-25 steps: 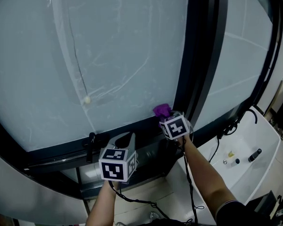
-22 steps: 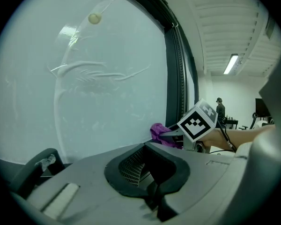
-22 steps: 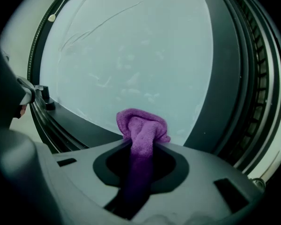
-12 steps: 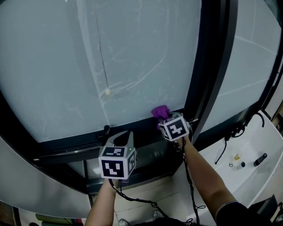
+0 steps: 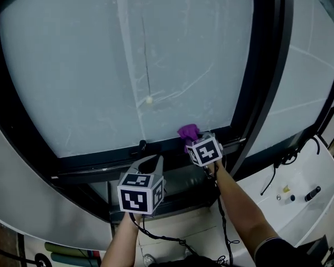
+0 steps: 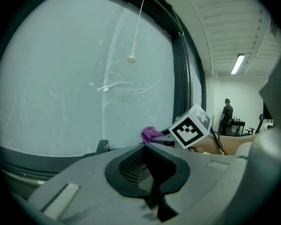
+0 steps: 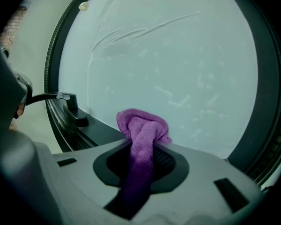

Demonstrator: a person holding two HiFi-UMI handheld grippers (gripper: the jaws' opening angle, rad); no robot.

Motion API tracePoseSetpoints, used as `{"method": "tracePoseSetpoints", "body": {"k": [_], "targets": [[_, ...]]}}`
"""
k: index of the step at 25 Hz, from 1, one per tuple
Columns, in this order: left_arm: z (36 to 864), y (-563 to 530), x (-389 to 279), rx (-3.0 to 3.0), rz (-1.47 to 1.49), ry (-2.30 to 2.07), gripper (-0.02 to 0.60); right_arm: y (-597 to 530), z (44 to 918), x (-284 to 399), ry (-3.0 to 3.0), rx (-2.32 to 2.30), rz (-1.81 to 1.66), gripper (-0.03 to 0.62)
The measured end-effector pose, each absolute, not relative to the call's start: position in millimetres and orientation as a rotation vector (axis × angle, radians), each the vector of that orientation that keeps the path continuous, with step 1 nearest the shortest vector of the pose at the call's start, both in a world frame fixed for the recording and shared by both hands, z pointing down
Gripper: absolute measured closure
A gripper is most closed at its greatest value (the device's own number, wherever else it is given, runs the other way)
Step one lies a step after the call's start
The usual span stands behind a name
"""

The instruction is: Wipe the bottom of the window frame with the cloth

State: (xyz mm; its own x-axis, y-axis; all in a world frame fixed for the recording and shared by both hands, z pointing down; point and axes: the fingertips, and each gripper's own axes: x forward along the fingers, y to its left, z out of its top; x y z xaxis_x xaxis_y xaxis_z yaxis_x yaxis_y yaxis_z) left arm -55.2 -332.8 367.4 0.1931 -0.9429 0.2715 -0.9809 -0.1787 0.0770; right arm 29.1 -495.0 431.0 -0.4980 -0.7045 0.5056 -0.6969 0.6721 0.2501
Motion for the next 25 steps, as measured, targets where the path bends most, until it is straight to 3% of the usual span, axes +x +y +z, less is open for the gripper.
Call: {"method": "tracePoseSetpoints", "body": {"k": [25], "targets": [[378.4,-272.3,-166.8,1.998,0.254,-2.064,0.578,-446.7,431.0,-65.1,-2.453,0.936,0.109,0.502]]}}
